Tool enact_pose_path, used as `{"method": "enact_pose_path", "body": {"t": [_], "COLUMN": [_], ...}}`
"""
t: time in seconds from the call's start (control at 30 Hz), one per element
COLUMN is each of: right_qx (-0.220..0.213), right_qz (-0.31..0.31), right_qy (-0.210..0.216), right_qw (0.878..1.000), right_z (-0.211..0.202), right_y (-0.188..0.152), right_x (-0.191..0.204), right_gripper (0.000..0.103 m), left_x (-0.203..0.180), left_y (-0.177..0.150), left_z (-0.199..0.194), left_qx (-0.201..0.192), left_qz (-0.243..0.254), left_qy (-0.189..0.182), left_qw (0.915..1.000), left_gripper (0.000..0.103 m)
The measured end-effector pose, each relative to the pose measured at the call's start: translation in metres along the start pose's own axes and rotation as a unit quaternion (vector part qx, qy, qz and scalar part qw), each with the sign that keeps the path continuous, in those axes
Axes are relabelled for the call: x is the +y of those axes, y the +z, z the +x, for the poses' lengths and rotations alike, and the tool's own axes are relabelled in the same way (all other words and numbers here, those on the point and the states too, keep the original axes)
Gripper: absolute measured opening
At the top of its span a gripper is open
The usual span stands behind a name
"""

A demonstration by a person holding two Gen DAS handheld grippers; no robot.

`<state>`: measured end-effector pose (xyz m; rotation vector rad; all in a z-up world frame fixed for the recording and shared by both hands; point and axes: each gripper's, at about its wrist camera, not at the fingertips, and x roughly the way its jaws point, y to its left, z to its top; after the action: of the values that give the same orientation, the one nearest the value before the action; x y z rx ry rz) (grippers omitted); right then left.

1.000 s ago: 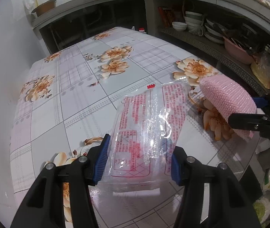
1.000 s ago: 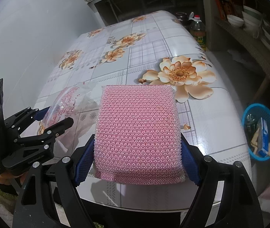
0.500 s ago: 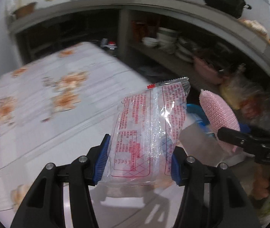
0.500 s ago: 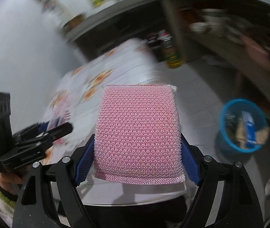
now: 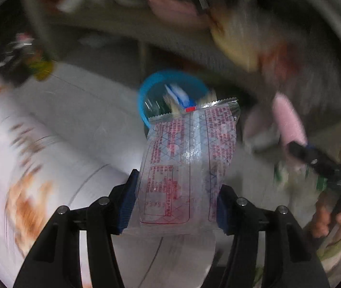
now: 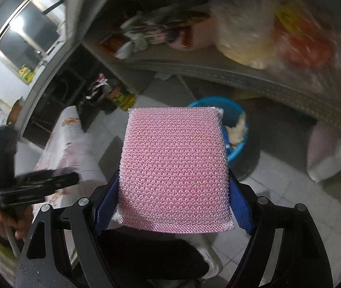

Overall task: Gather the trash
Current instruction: 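Carry the packet and sponge to the blue wastebasket and open the left tool, then lower the pink sponge into the wastebasket and open the right tool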

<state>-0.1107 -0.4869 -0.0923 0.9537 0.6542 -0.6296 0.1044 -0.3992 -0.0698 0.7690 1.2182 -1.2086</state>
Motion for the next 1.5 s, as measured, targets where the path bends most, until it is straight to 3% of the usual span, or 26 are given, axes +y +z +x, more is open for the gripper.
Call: {"method": "enact_pose_path", "body": {"t": [0.1, 0.2, 0.33, 0.63, 0.77, 0.83, 0.9, 1.13, 1.27, 1.4, 1.5], "right_qx": [0.008, 0.014, 0.021, 0.03, 0.037, 0.041, 0.045, 0.053, 0.049, 0.048, 0.068], "right_qz": [0.014, 0.025, 0.037, 0.059, 0.064, 0.065, 0.065, 0.057, 0.053, 0.047, 0.029], "right_qy": [-0.002, -0.004, -0.01, -0.03, -0.037, -0.038, -0.038, -0.035, -0.03, -0.024, -0.01], "right_qw": [1.0, 1.0, 0.999, 0.997, 0.997, 0.996, 0.996, 0.996, 0.997, 0.997, 0.997], "right_z": [0.009, 0.012, 0.013, 0.017, 0.021, 0.024, 0.027, 0.035, 0.033, 0.029, 0.037], "right_y": [-0.001, 0.0, -0.003, -0.003, -0.002, -0.002, -0.002, 0.001, 0.002, 0.003, 0.005], "right_x": [-0.005, -0.017, -0.031, -0.056, -0.061, -0.061, -0.061, -0.057, -0.055, -0.052, -0.044], "right_gripper": [0.077, 0.077, 0.077, 0.077, 0.077, 0.077, 0.077, 0.077, 0.077, 0.077, 0.077], "left_x": [-0.007, -0.013, -0.024, -0.032, -0.031, -0.03, -0.028, -0.017, -0.01, 0.002, 0.015], "left_y": [0.035, 0.055, 0.074, 0.089, 0.097, 0.103, 0.11, 0.133, 0.146, 0.158, 0.158], "left_z": [0.053, 0.091, 0.144, 0.233, 0.261, 0.271, 0.275, 0.258, 0.239, 0.193, 0.131], "left_qx": [0.089, 0.134, 0.183, 0.244, 0.257, 0.257, 0.248, 0.21, 0.174, 0.116, 0.055], "left_qz": [0.026, 0.051, 0.114, 0.2, 0.231, 0.233, 0.224, 0.18, 0.128, 0.066, 0.024], "left_qy": [-0.002, 0.024, 0.066, 0.164, 0.204, 0.219, 0.227, 0.192, 0.159, 0.12, 0.072], "left_qw": [0.9956, 0.9893, 0.9743, 0.9347, 0.9159, 0.912, 0.9147, 0.9417, 0.9634, 0.9839, 0.9956], "left_gripper": [0.055, 0.055, 0.056, 0.056, 0.063, 0.069, 0.074, 0.089, 0.09, 0.09, 0.09]}}
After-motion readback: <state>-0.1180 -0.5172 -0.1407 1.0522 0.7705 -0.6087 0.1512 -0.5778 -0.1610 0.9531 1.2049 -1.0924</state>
